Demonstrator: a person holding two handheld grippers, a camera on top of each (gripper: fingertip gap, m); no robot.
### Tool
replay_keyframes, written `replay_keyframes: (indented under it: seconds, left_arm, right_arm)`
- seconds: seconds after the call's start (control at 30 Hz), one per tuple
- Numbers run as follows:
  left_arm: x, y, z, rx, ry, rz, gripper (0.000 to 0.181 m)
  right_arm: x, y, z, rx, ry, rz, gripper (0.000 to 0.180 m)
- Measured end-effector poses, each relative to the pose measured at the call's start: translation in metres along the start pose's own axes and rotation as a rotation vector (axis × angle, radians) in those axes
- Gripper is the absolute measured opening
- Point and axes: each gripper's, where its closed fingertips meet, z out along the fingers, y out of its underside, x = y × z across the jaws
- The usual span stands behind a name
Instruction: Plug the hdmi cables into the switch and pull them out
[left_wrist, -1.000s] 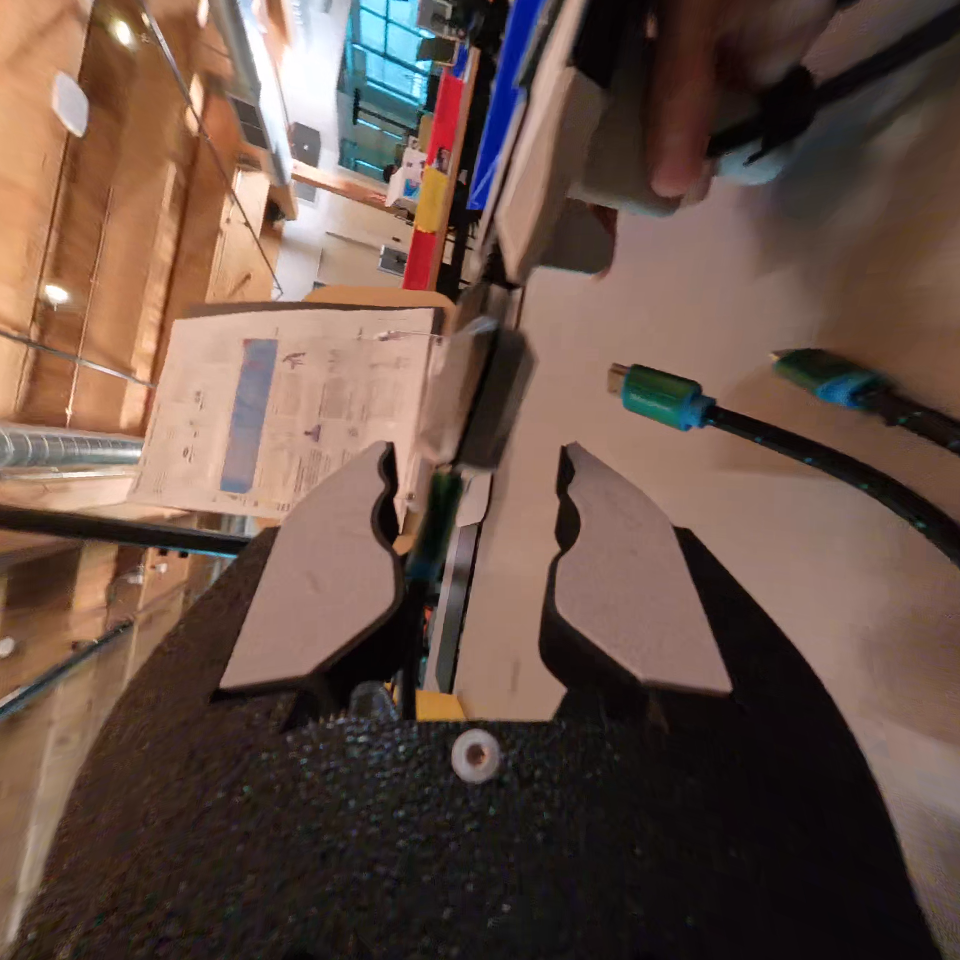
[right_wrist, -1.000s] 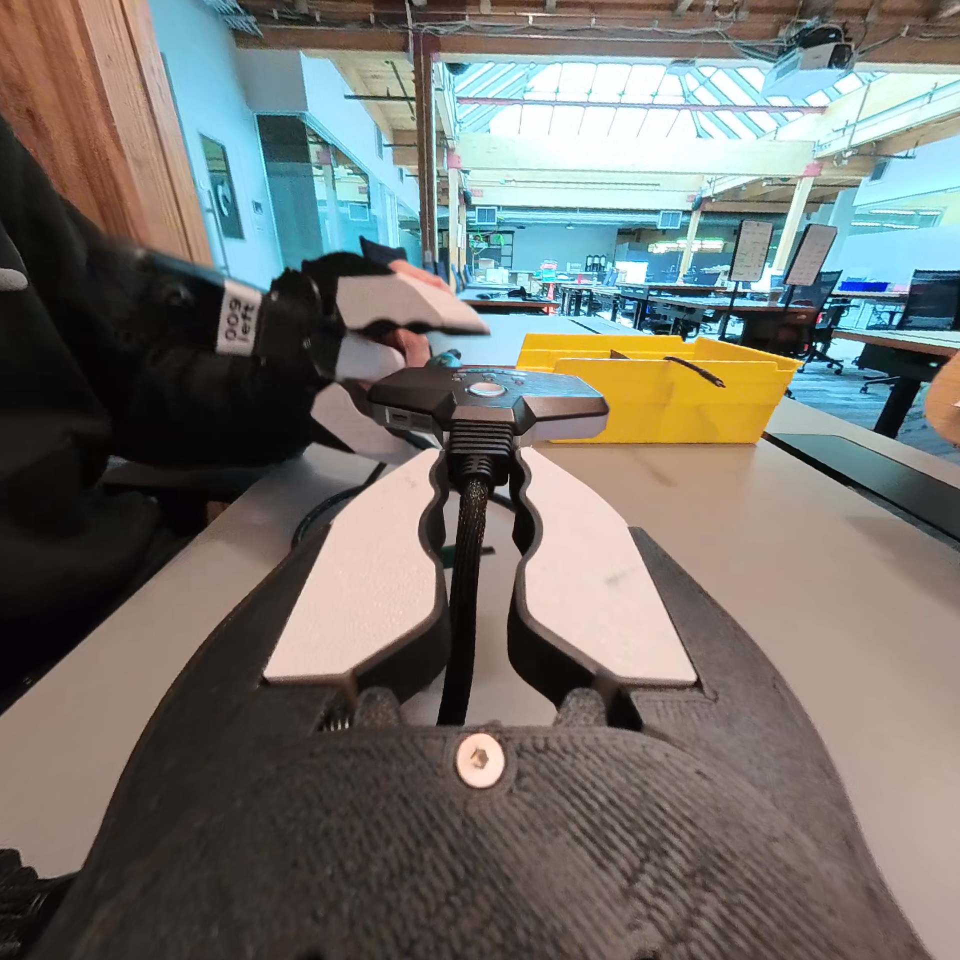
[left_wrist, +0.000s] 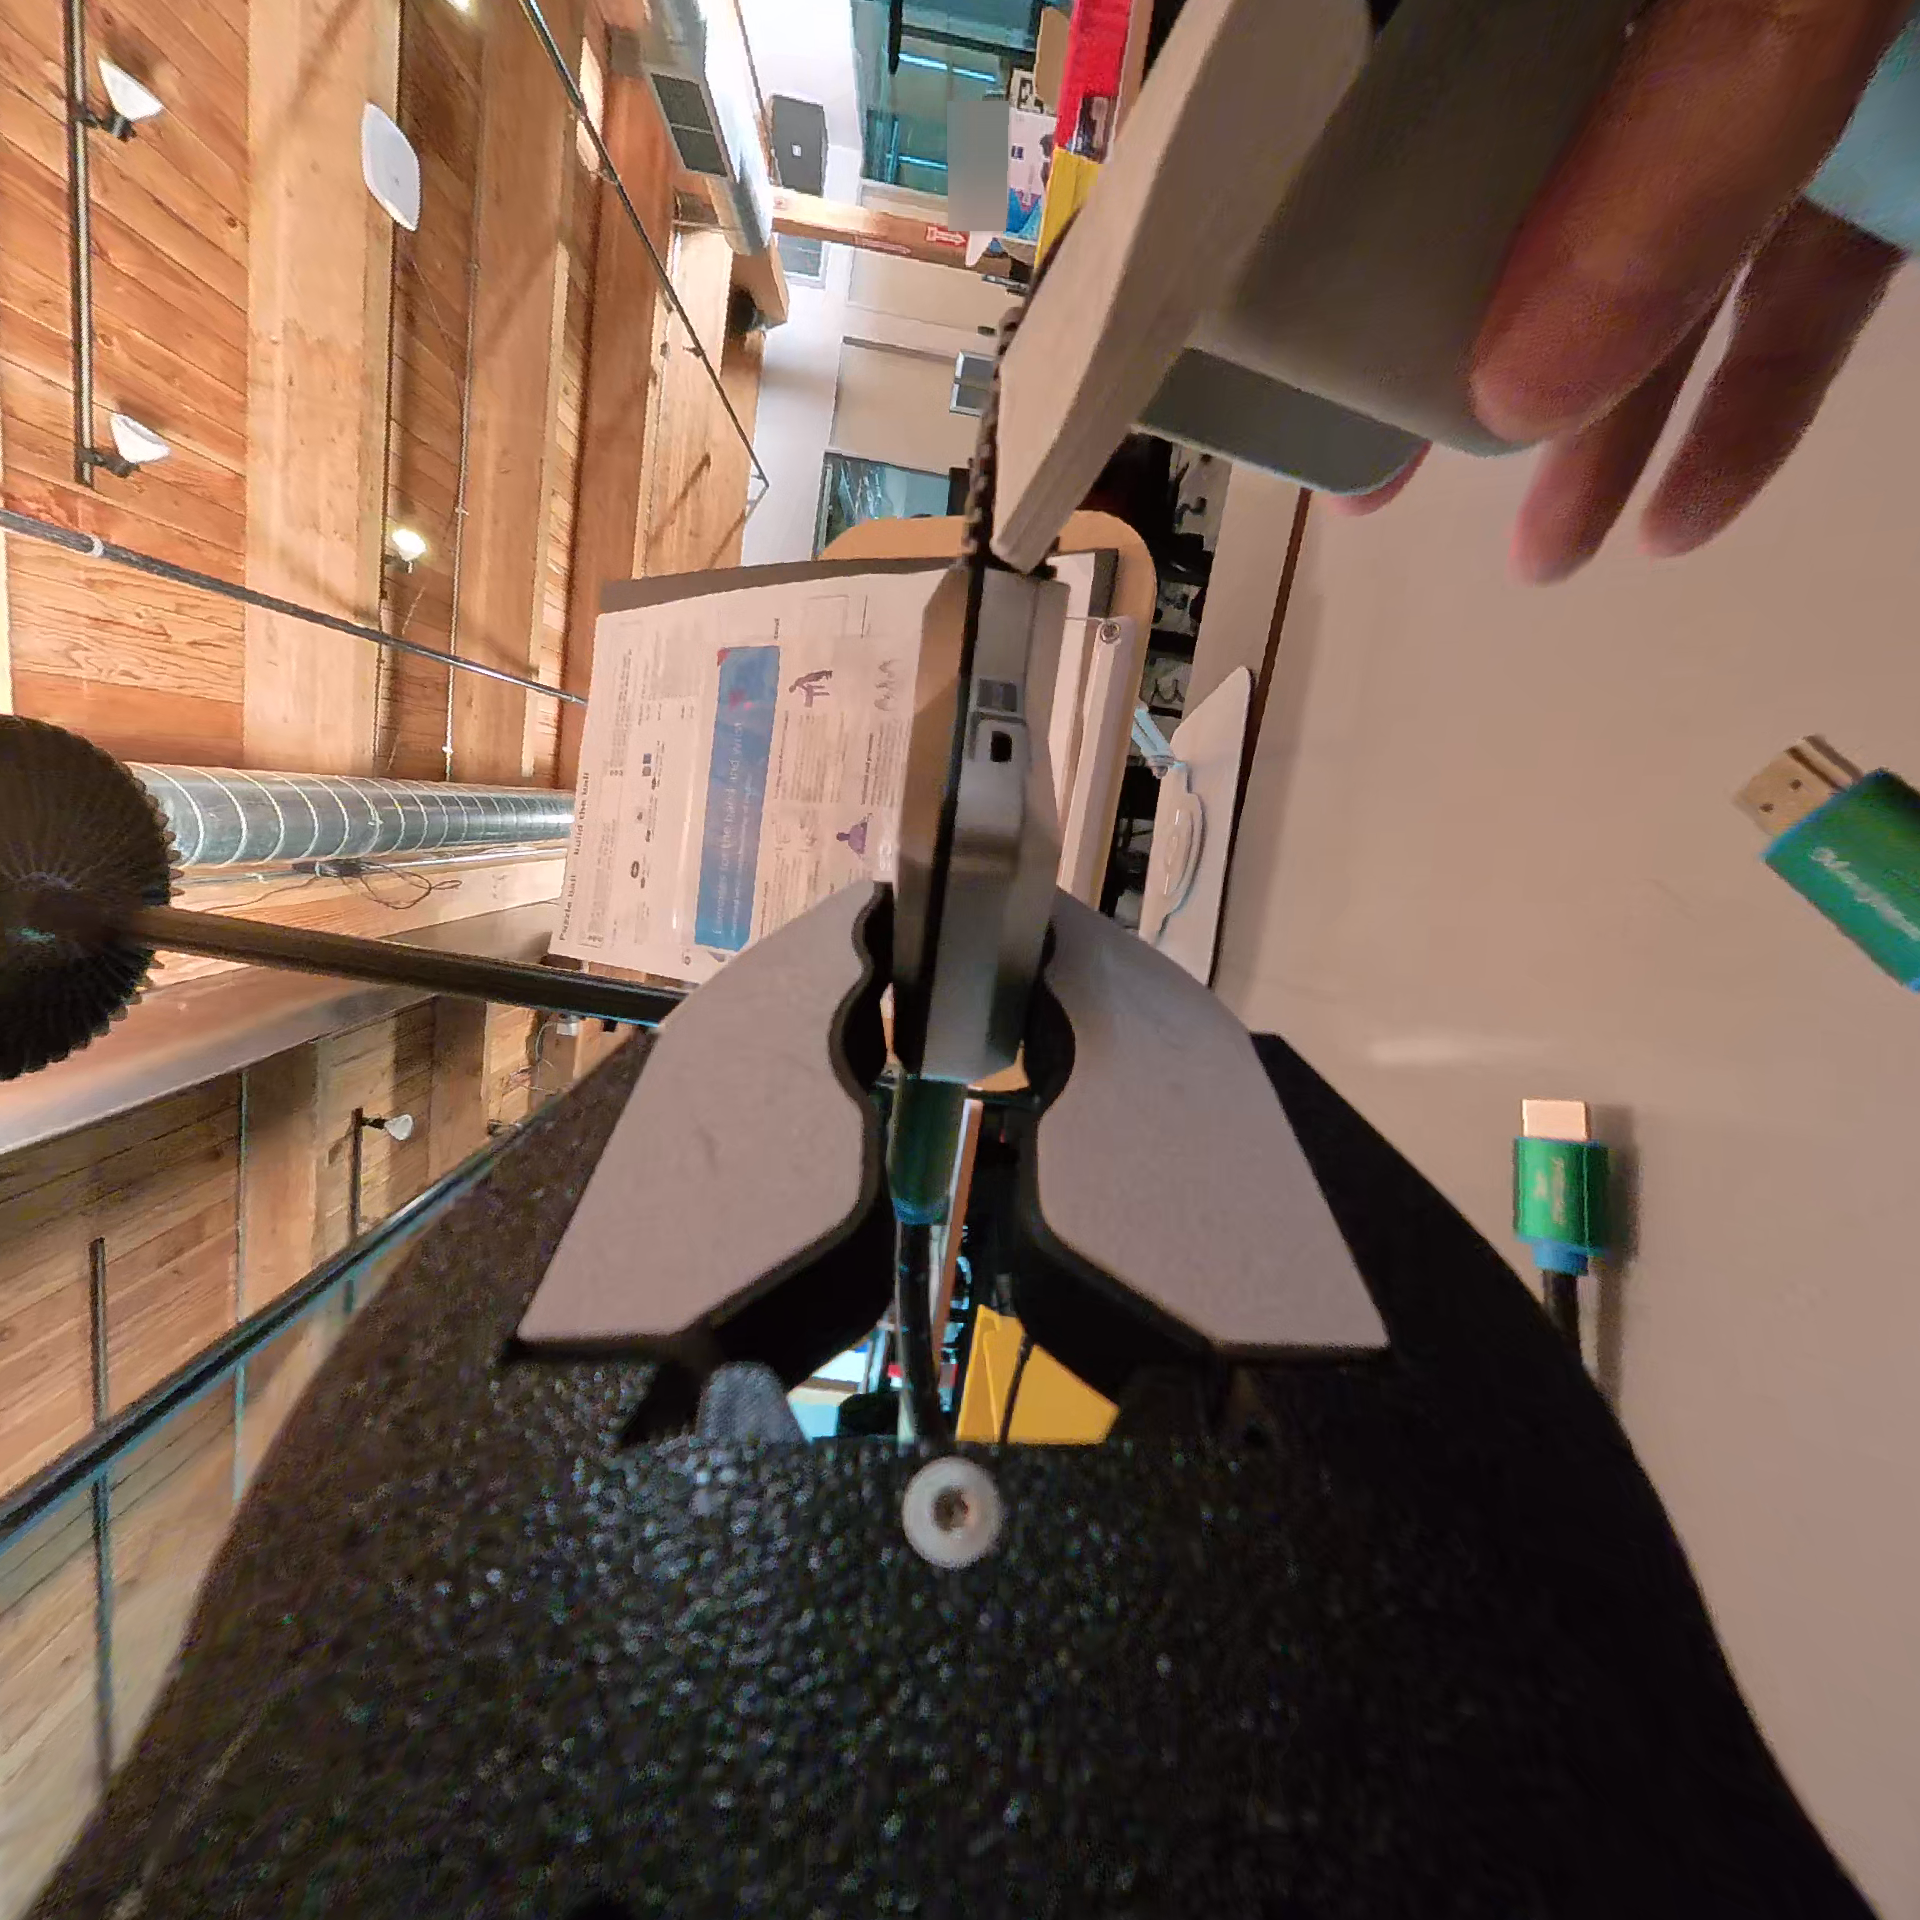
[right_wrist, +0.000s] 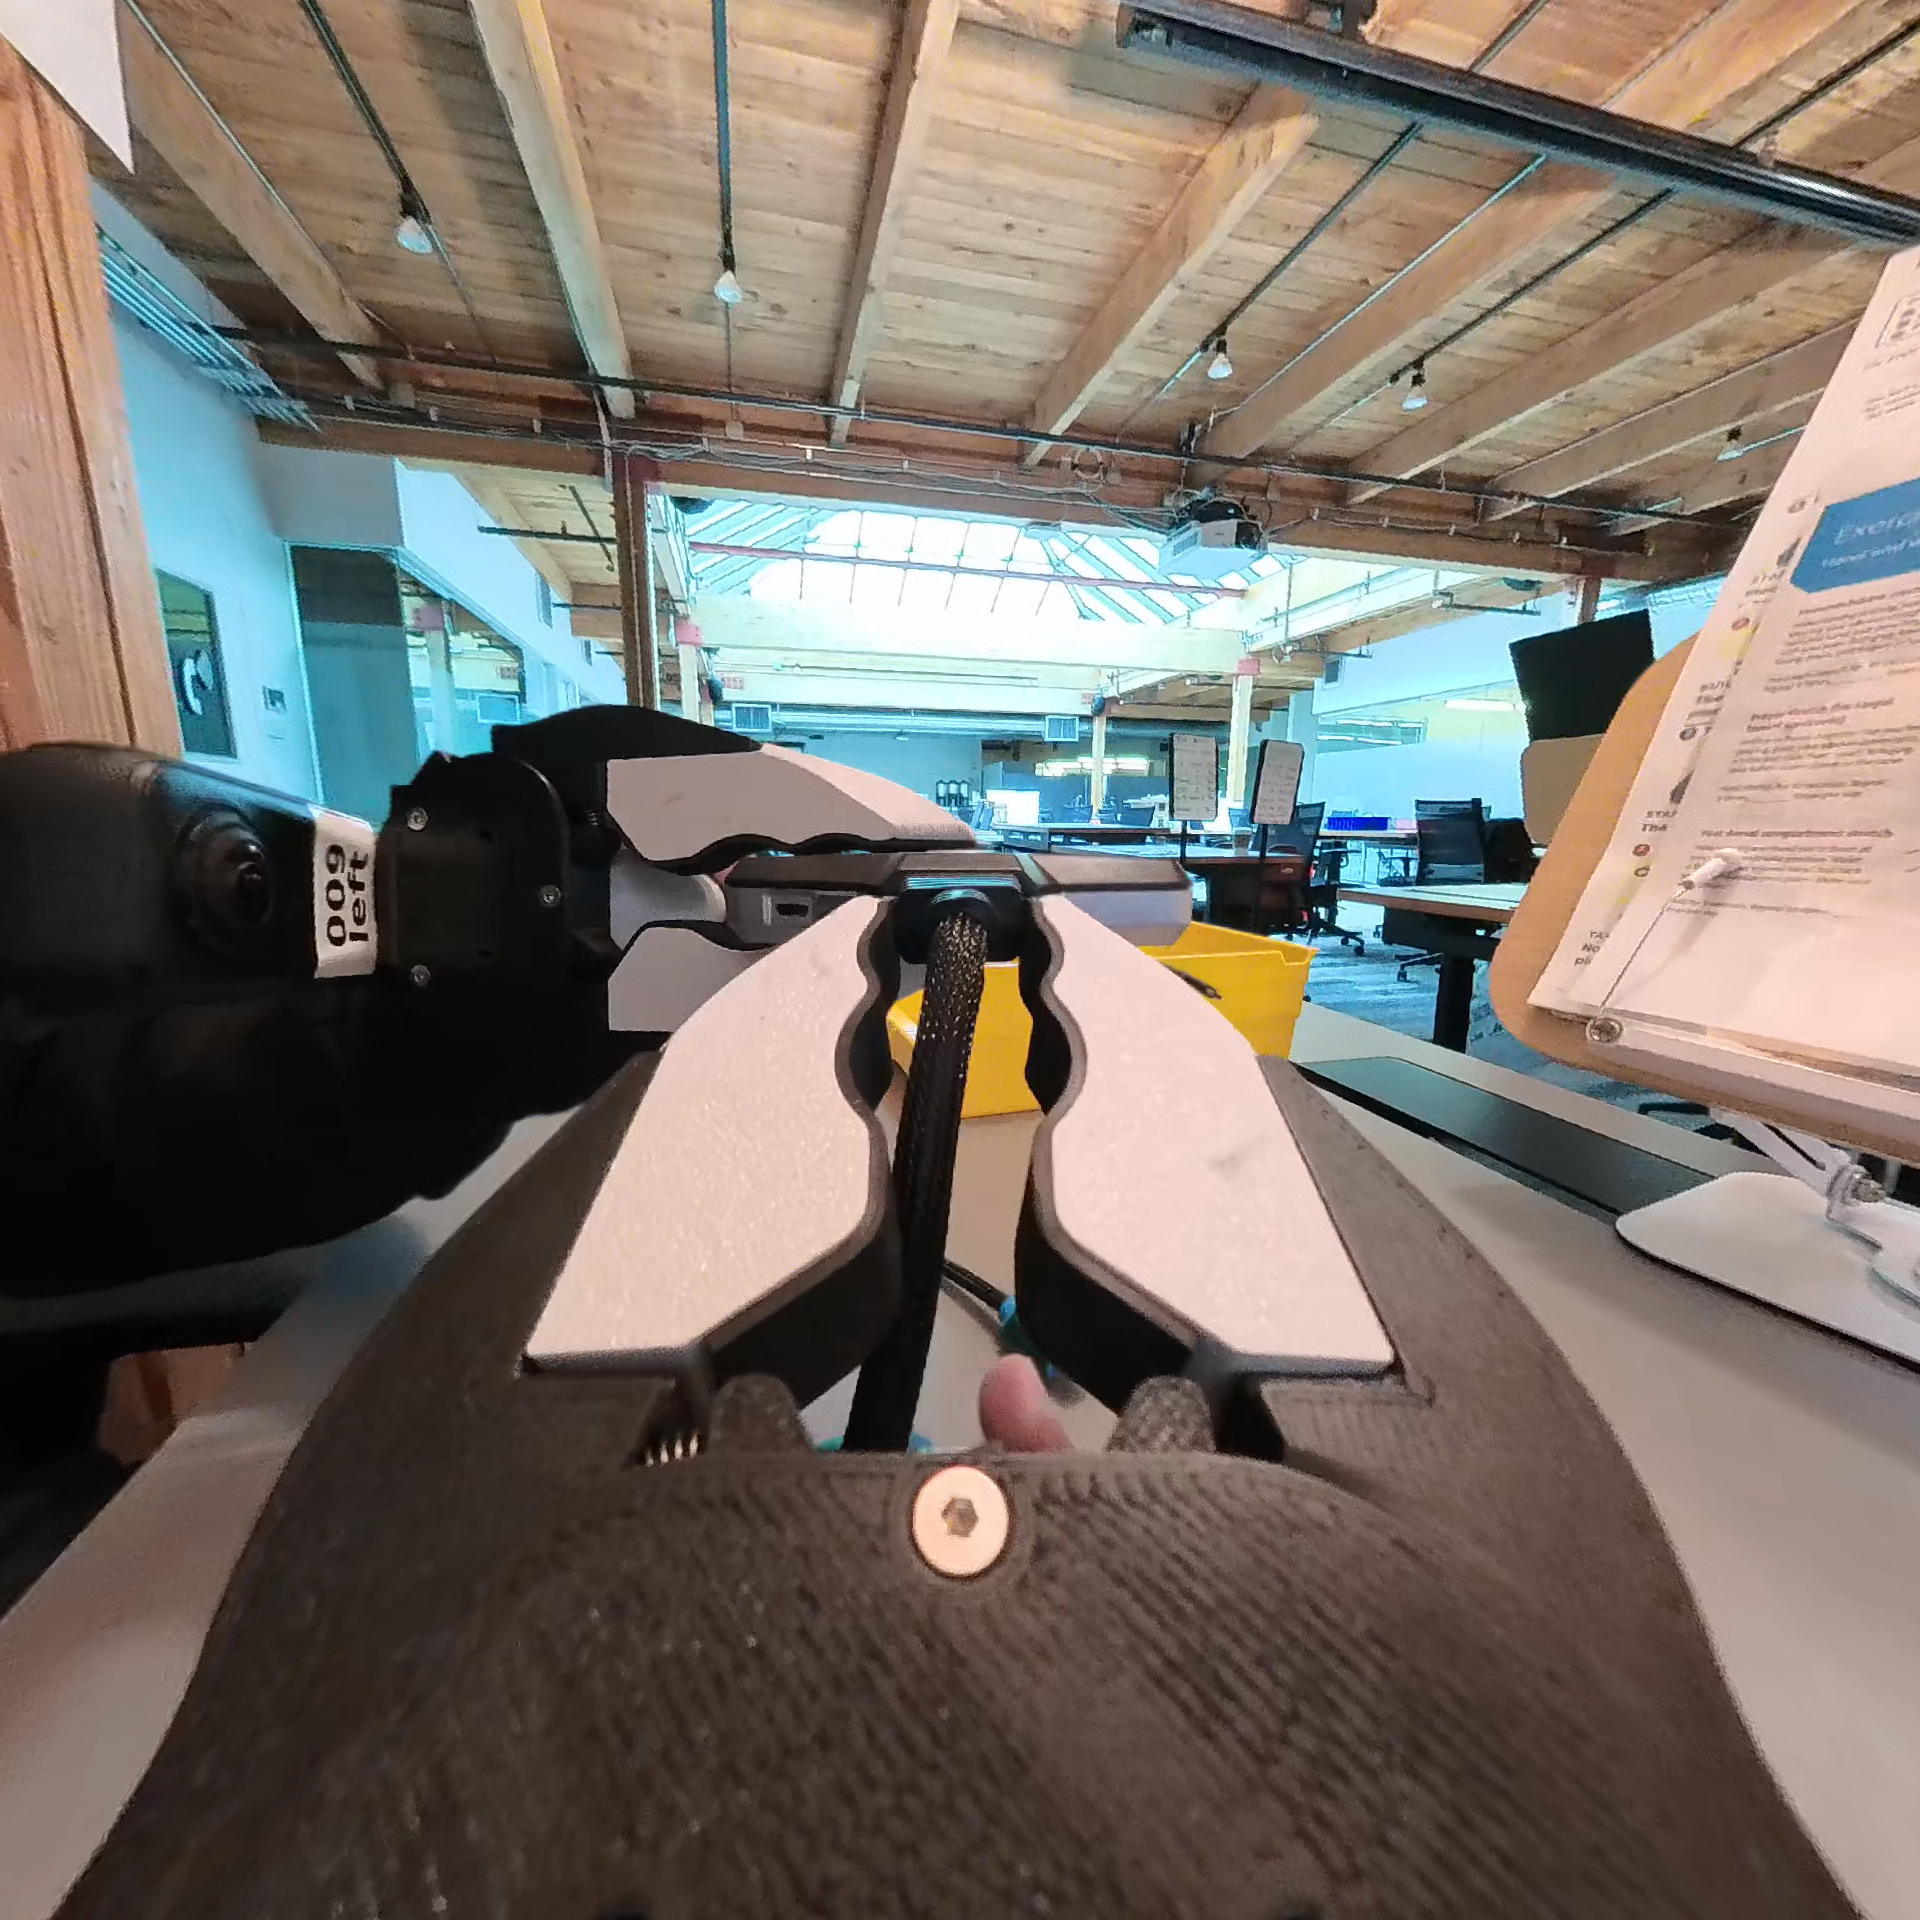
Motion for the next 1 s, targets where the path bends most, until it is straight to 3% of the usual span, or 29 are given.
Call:
replay_keyframes:
  seconds: [0.17,0.3,0.37,0.5,0.57,0.7,0.83,1.0]
  left_arm:
    - [-0.004,-0.008,-0.001,0.031,0.011,-0.106,0.024]
    - [-0.01,-0.027,-0.016,0.15,0.198,-0.44,0.044]
    - [-0.037,-0.03,-0.03,0.221,0.264,-0.629,0.047]
    - [-0.123,0.007,-0.055,0.392,0.227,-1.046,0.047]
    - [-0.129,0.044,-0.053,0.352,0.22,-1.121,0.043]
    - [-0.022,0.099,-0.03,0.056,0.452,-0.95,0.045]
    - [0.094,0.106,-0.027,-0.095,0.723,-0.75,0.045]
    - [0.144,0.094,-0.016,-0.119,0.855,-0.649,0.046]
  right_arm:
    - [0.0,-0.005,-0.004,0.024,-0.023,0.028,0.023]
    - [0.007,-0.017,-0.018,0.056,-0.026,0.026,0.023]
    - [0.012,-0.027,-0.03,0.083,-0.022,0.016,0.023]
    - [0.017,-0.043,-0.05,0.125,-0.01,-0.013,0.023]
    - [0.017,-0.051,-0.056,0.172,-0.024,-0.007,0.023]
    - [0.01,-0.062,-0.059,0.236,-0.064,-0.013,0.023]
    - [0.004,-0.064,-0.058,0.248,-0.094,-0.013,0.023]
    - [0.003,-0.062,-0.058,0.23,-0.095,-0.026,0.023]
